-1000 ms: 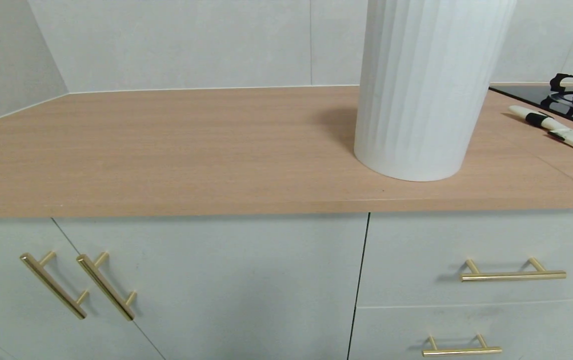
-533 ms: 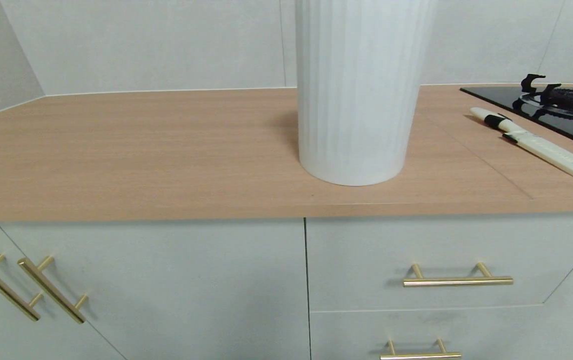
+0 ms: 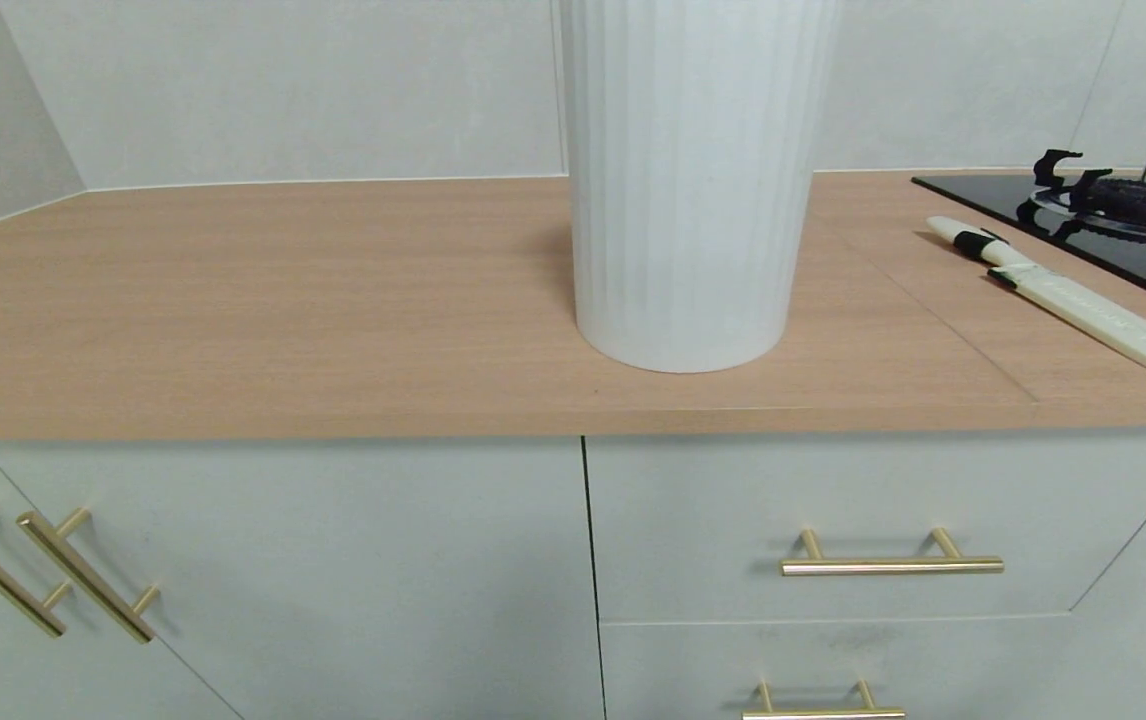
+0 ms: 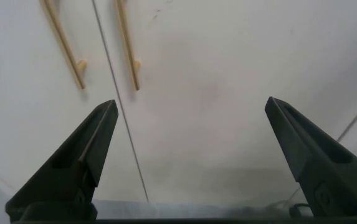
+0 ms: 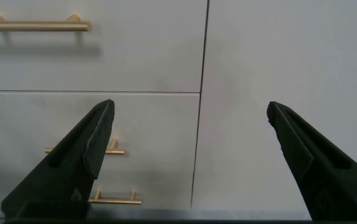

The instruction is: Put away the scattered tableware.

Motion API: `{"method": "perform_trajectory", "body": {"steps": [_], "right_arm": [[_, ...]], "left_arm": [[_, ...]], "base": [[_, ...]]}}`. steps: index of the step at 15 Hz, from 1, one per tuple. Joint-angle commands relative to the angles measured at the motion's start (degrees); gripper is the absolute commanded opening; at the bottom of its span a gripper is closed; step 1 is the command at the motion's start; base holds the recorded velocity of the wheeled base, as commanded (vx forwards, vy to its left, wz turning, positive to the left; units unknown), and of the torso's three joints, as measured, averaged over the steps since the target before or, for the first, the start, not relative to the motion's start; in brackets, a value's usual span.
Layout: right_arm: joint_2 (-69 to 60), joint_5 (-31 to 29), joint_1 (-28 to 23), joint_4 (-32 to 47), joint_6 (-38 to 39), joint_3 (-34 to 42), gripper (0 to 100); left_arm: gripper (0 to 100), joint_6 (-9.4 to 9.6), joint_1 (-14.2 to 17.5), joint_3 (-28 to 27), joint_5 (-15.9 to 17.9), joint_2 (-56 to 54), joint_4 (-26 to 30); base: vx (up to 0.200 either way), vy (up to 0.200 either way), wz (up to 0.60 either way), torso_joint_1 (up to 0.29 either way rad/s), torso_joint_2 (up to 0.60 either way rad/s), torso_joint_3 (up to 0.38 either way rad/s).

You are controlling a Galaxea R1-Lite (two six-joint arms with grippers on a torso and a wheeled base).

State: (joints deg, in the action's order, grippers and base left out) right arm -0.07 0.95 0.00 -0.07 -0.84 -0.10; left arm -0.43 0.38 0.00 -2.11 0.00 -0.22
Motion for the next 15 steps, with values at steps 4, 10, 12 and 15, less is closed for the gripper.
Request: {"method": "perform_trajectory", "body": {"steps": [4, 10, 12, 15], "right_arm": [[0.1, 0.0, 0.0, 0.0, 0.0, 0.0, 100], [0.1, 0.0, 0.0, 0.0, 0.0, 0.0, 100], [0.1, 0.0, 0.0, 0.0, 0.0, 0.0, 100], [0.1, 0.0, 0.0, 0.0, 0.0, 0.0, 100]], "left_arm": [[100, -0.01, 0.1, 0.0, 0.0, 0.0, 0.0], [100, -0.01, 0.1, 0.0, 0.0, 0.0, 0.0], [100, -0.01, 0.1, 0.0, 0.0, 0.0, 0.0], [100, -0.01, 0.1, 0.0, 0.0, 0.0, 0.0]], "base": [[0.0, 0.0, 0.0, 0.0, 0.0, 0.0], [0.0, 0.0, 0.0, 0.02, -0.12, -0.094], [0.0, 0.0, 0.0, 0.098, -0.24, -0.305], [0.0, 0.0, 0.0, 0.134, -0.54, -0.31]]}}
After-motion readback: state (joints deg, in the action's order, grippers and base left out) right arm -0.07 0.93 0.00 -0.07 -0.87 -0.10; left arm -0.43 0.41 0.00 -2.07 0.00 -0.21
